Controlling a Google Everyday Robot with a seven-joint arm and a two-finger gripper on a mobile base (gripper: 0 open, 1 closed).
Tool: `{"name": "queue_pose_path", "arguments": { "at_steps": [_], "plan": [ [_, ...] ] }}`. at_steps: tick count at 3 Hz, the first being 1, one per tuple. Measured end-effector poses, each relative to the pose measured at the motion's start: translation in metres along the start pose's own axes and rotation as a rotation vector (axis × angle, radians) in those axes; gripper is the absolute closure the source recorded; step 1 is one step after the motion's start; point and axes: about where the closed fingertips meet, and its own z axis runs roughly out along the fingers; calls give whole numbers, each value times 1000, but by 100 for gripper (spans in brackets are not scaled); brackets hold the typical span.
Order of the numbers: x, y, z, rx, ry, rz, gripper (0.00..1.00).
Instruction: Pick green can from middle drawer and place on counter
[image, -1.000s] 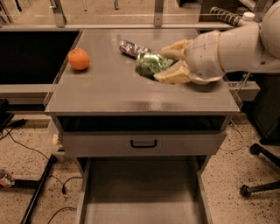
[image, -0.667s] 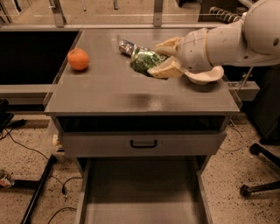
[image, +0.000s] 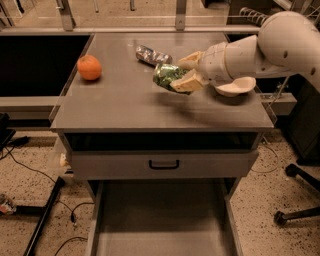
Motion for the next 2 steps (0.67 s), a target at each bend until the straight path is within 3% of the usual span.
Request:
{"name": "queue_pose_path", "arguments": {
  "at_steps": [1, 2],
  "plan": [
    [17, -1, 17, -19, 21, 29, 100],
    [17, -1, 17, -19, 21, 29, 81]
  ]
}}
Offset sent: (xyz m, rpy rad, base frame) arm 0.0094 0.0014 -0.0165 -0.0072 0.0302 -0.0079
